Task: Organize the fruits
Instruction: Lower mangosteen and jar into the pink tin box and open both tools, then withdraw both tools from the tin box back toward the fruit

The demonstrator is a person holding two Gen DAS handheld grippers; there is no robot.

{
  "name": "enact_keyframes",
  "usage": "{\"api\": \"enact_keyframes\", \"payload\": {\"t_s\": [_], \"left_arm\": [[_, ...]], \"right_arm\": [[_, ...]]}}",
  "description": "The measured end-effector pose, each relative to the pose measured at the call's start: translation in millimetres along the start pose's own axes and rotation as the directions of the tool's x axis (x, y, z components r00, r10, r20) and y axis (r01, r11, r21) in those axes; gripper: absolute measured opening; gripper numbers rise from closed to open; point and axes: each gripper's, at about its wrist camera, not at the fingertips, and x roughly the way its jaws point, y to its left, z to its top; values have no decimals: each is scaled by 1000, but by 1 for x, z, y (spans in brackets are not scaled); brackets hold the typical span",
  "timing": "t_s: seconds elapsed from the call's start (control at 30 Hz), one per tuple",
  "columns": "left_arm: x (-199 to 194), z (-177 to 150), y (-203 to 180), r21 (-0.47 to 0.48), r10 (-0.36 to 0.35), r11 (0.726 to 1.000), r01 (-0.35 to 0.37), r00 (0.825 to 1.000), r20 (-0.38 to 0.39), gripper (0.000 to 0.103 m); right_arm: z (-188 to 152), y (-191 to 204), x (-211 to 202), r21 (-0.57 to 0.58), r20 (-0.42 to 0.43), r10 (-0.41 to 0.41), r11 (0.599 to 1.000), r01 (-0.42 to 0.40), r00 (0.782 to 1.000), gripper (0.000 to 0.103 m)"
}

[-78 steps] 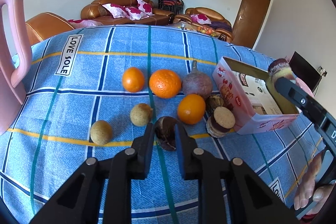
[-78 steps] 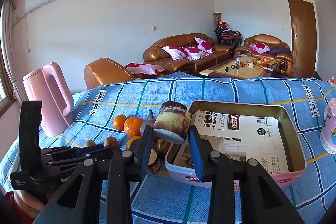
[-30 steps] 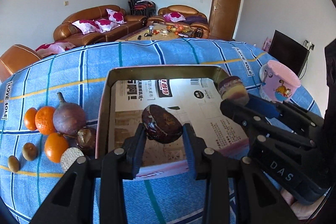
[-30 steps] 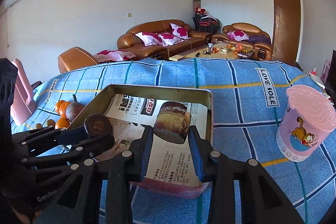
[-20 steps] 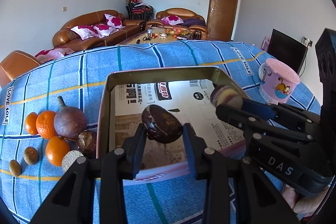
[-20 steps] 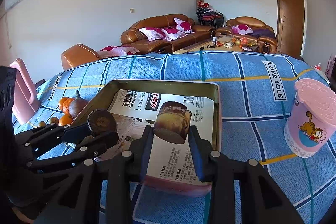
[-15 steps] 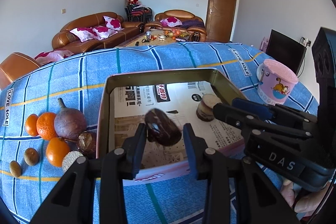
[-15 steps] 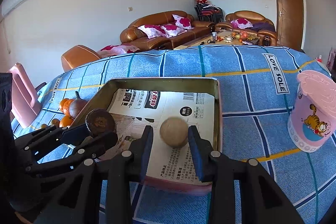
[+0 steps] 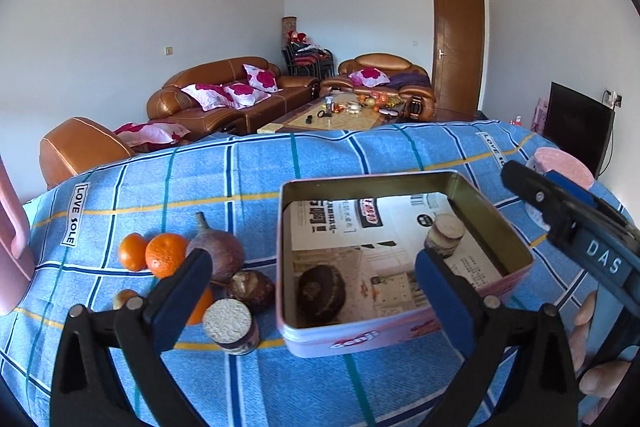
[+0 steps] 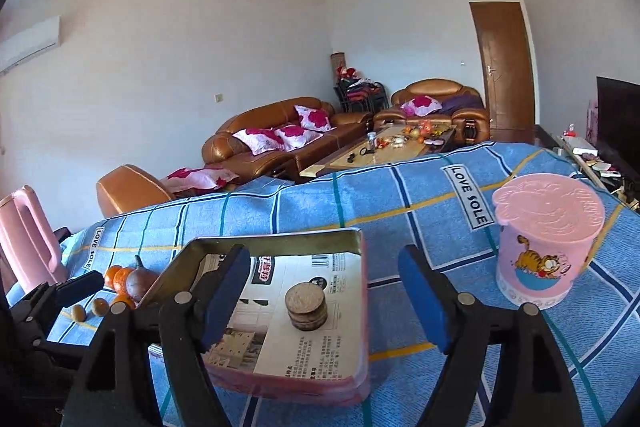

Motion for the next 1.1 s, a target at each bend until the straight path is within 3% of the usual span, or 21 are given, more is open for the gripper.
{"api": "enact_keyframes", "payload": {"t_s": [0.27,0.47,0.77,1.1], "left_arm": [[-9,-13,44,29,140,990,-140,990,22,103],[-17,-20,74,-5,168,986,-167,986,17,103],[-19,-24,99,-24,205,978,-206,979,-4,103],[-16,-27,145,-65,223,972,-226,973,-58,103]], "right_arm": [[-3,9,-13,-47,38,-74,996,76,997,78],[-10,24,-25,-71,56,-102,992,106,993,78],[-21,48,-29,-19,-9,-40,999,40,999,78],[-39,107,-26,-55,-89,73,995,-78,993,78]]}}
